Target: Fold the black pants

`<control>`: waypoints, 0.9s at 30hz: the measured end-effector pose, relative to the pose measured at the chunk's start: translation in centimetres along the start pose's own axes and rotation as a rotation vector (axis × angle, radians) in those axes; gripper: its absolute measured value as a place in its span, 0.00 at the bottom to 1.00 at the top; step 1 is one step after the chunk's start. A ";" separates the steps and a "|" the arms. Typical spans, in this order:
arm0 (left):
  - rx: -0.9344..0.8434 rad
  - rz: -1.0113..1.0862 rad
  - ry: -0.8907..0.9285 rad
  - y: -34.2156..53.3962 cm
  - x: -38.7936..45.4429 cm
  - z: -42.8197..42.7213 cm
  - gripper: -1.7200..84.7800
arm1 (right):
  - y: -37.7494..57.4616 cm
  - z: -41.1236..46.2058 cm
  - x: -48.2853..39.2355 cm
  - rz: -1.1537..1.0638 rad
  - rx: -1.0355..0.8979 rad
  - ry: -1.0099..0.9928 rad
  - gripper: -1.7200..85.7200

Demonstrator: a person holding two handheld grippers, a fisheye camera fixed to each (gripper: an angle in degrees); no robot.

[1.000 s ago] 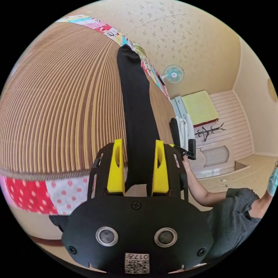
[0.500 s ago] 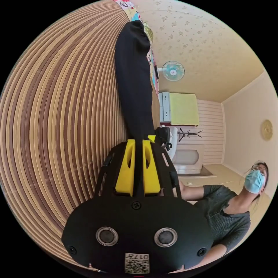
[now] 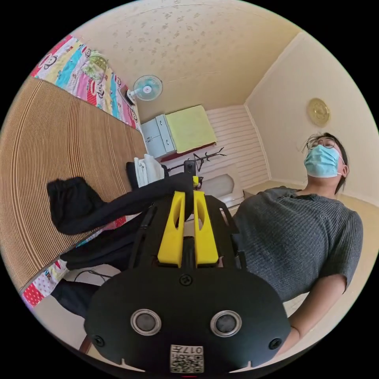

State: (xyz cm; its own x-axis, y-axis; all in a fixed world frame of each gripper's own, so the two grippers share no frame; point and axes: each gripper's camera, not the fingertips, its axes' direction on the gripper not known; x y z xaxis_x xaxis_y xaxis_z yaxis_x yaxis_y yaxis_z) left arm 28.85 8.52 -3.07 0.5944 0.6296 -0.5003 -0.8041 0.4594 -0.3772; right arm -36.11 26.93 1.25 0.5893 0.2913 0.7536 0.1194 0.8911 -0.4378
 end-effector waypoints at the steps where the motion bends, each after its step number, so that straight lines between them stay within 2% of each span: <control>1: 0.007 0.026 -0.004 -0.4 1.5 -0.1 0.07 | -0.6 -0.3 -2.5 -0.056 0.010 -0.004 0.02; 3: 0.060 0.124 -0.047 -2.3 5.8 -0.7 0.07 | -2.2 -0.9 -5.0 -0.110 0.029 0.009 0.02; 5: 0.095 0.117 -0.144 -4.2 6.3 -1.0 0.07 | -4.7 -1.3 -5.3 -0.109 0.013 0.076 0.02; 7: 0.118 0.076 -0.272 -6.2 4.7 -1.1 0.07 | -8.6 -1.6 -2.7 -0.043 -0.004 0.228 0.02; 8: 0.136 0.049 -0.339 -7.6 2.9 -1.1 0.07 | -9.6 -1.7 -1.6 -0.015 -0.011 0.240 0.02; 13: 0.191 -0.081 -0.375 -12.2 -6.0 -2.1 0.07 | -17.5 -1.7 5.9 0.029 -0.080 0.383 0.02; 16: 0.178 -0.110 -0.485 -12.5 -9.3 -1.6 0.07 | -18.4 -0.5 8.2 0.017 -0.147 0.504 0.03; 20: 0.172 -0.272 -0.552 -6.7 -15.7 1.0 0.08 | -15.0 0.7 12.7 0.041 -0.228 0.559 0.04; 23: 0.159 -0.529 -0.581 1.2 -22.8 3.5 0.09 | -9.7 0.7 20.8 0.255 -0.340 0.622 0.08; 25: 0.170 -0.663 -0.571 6.5 -26.3 4.7 0.10 | -4.5 -0.6 28.2 0.521 -0.475 0.684 0.12; 27: 0.261 -0.794 -0.462 12.9 -29.0 5.5 0.10 | -1.2 -2.4 31.9 0.655 -0.503 0.610 0.13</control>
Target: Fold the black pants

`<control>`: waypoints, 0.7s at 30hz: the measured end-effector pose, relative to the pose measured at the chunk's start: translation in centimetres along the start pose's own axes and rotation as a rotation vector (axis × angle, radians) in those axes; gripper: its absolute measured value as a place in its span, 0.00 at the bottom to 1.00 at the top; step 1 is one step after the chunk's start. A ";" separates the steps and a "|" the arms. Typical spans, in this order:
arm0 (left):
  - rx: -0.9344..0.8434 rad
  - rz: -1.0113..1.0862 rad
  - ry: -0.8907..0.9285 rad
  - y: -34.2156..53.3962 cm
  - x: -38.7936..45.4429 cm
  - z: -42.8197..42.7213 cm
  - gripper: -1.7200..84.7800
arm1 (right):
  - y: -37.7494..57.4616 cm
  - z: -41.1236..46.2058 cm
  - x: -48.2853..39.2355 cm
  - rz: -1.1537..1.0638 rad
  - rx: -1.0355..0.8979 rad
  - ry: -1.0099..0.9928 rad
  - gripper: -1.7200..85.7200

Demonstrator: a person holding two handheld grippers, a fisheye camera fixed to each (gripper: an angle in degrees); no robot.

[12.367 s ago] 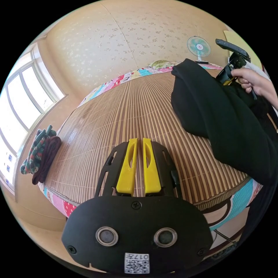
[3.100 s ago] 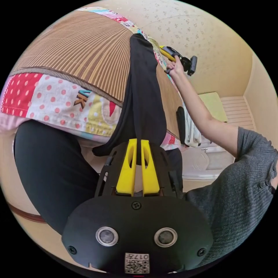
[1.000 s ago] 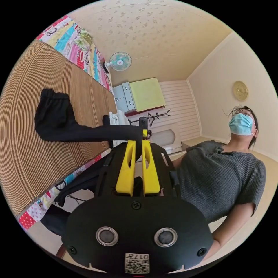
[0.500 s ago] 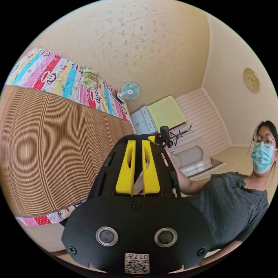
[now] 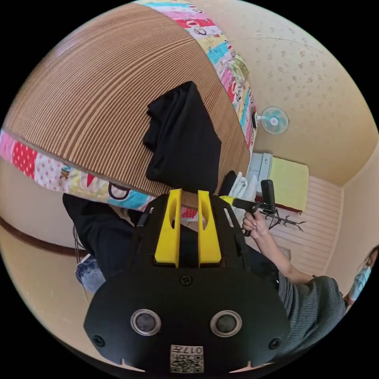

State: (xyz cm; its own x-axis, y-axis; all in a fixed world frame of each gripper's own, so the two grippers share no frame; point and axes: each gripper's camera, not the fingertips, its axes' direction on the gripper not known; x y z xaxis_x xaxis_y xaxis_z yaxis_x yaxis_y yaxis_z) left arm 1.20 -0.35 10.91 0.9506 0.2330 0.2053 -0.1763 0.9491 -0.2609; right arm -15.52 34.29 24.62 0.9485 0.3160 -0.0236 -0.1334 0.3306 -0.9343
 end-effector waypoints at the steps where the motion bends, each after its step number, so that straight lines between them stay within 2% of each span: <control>1: 0.015 -0.026 0.034 0.7 -1.1 0.1 0.10 | 0.4 0.5 2.6 0.038 -0.017 -0.077 0.13; 3: 0.074 -0.090 0.093 2.4 -3.5 -0.2 0.10 | 0.7 0.6 5.6 0.083 -0.020 -0.157 0.14; 7: 0.090 -0.041 0.045 -0.5 -3.1 -1.1 0.13 | -1.2 -1.3 9.5 0.132 0.046 -0.176 0.17; 12: 0.019 0.159 -0.123 -12.3 0.1 0.9 0.20 | -7.2 -3.4 11.6 0.106 0.158 -0.213 0.21; 15: -0.041 0.184 -0.154 -19.3 -0.2 4.2 0.23 | -11.5 -3.3 12.6 0.088 0.217 -0.231 0.24; 18: -0.153 0.187 -0.129 -24.7 -0.9 8.8 0.25 | -15.3 -1.9 13.6 0.095 0.249 -0.248 0.25; 21: -0.215 0.205 -0.172 -26.7 -0.7 10.5 0.21 | -18.2 1.7 13.5 0.085 0.204 -0.327 0.23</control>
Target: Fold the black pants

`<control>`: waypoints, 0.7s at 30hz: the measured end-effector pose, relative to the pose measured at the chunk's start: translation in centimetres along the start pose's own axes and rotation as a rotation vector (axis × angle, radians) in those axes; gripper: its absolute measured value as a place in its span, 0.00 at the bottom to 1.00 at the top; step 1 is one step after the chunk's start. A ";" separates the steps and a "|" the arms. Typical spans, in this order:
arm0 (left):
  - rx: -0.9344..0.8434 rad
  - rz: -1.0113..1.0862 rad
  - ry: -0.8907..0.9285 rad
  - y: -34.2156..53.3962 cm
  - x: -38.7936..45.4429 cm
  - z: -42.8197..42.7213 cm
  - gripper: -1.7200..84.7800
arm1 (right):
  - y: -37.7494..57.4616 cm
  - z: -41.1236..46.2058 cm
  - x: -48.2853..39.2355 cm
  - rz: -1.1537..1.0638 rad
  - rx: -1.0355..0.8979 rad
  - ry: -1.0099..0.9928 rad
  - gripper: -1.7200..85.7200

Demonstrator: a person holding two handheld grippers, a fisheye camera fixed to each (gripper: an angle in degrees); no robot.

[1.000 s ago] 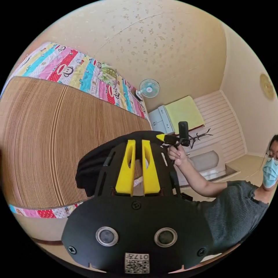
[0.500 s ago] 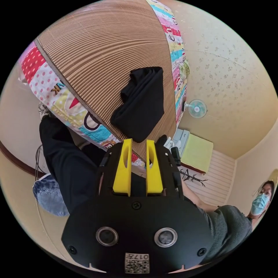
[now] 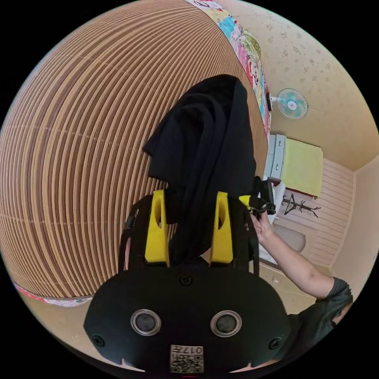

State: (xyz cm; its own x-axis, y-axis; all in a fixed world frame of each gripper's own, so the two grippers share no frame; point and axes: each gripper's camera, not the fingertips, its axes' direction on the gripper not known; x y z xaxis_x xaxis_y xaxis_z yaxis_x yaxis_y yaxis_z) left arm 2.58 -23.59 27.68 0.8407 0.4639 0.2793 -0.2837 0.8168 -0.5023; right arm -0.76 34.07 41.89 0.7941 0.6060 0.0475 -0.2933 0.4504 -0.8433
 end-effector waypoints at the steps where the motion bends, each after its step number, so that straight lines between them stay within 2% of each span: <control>1: -0.004 -0.004 0.015 -0.1 -0.1 -0.1 0.21 | 0.1 0.9 -0.2 0.010 0.031 0.049 0.22; 5: -0.094 -0.043 0.102 1.3 -2.7 -2.9 0.17 | 1.9 3.6 -0.9 0.021 0.064 0.031 0.18; 10: -0.072 0.049 -0.026 7.1 -4.5 -15.3 0.15 | 5.3 14.7 -8.9 -0.085 0.021 -0.040 0.13; 14: 0.100 0.042 -0.114 14.5 -7.5 -32.9 0.13 | 4.9 24.7 -18.3 -0.208 -0.047 -0.100 0.12; 16: 0.182 0.040 -0.153 17.9 -8.4 -40.9 0.13 | 4.4 31.4 -26.2 -0.331 -0.110 -0.100 0.12; 21: 0.460 0.101 -0.284 25.7 -7.8 -62.4 0.13 | 3.9 41.5 -41.3 -0.548 -0.100 -0.103 0.12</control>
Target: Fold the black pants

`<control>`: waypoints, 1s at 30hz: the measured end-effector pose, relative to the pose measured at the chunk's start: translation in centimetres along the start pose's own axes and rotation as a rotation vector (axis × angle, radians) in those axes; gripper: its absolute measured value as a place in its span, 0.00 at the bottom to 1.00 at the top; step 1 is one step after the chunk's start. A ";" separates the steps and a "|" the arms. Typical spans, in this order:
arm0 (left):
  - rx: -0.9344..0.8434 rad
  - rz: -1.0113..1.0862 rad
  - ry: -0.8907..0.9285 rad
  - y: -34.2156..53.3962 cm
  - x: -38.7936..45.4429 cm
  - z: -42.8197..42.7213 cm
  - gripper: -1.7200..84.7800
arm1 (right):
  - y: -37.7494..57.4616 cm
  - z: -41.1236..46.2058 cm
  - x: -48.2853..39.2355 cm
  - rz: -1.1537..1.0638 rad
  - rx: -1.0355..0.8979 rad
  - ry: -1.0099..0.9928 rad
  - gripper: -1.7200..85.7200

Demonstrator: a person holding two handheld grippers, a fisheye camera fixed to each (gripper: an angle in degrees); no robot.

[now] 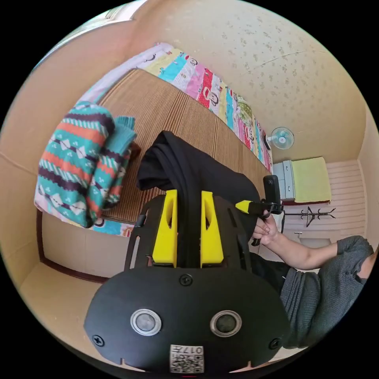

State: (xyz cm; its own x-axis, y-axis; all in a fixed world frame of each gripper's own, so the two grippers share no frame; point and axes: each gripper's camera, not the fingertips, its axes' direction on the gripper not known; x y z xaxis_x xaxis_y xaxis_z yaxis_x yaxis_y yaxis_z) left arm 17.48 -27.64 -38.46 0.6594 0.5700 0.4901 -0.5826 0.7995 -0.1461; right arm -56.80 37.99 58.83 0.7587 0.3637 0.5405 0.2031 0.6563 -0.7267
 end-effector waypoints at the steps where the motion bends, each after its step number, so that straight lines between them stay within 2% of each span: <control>1: 0.027 0.004 -0.018 -0.5 -0.5 -2.0 0.13 | -2.1 2.4 -1.9 -0.010 0.016 -0.008 0.12; 3: 0.100 -0.033 -0.117 -3.1 -3.3 -7.9 0.15 | -5.1 6.6 -3.5 -0.014 0.015 0.004 0.14; 5: 0.138 -0.093 -0.194 -4.3 -6.1 -10.2 0.16 | -7.3 10.9 -3.1 0.007 -0.006 0.060 0.15; 7: 0.186 -0.217 -0.244 -4.1 -9.5 -10.9 0.15 | -8.0 14.6 0.4 0.134 -0.051 0.119 0.15; 9: 0.224 -0.381 -0.225 -1.3 -12.0 -8.9 0.17 | -6.3 14.7 2.7 0.154 -0.038 0.127 0.15; 10: 0.235 -0.385 -0.211 -0.3 -11.8 -7.9 0.17 | -4.3 13.9 4.0 0.131 -0.033 0.147 0.15; 11: 0.245 -0.358 -0.205 1.8 -10.5 -5.5 0.16 | -3.2 13.4 4.8 0.123 -0.039 0.176 0.16; 14: 0.183 -0.235 -0.275 7.2 -3.7 3.6 0.14 | 3.9 9.2 9.8 0.162 -0.096 0.462 0.17; 16: 0.094 -0.144 -0.275 10.0 1.1 10.6 0.16 | 10.3 3.2 14.1 0.296 -0.028 0.707 0.18; 19: -0.037 -0.004 -0.194 13.0 8.9 22.0 0.19 | 16.7 -4.4 17.9 0.463 0.117 0.941 0.19; 21: -0.123 0.112 -0.165 13.5 14.5 30.3 0.21 | 19.0 -7.5 19.8 0.539 0.173 1.016 0.22; 24: -0.143 0.223 -0.206 12.3 20.1 37.8 0.23 | 21.2 -10.8 21.6 0.578 0.304 1.139 0.24; 30: -0.101 0.278 -0.329 7.8 24.5 47.1 0.30 | 21.2 -12.0 25.2 0.630 0.431 1.274 0.26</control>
State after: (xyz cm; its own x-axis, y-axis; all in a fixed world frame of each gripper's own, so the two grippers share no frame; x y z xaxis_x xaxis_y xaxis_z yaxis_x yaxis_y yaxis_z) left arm 6.76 -16.34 12.92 0.2880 0.6885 0.6656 -0.6565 0.6480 -0.3862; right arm -25.93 53.17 51.96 0.7150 -0.0046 -0.6992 -0.3790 0.8377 -0.3931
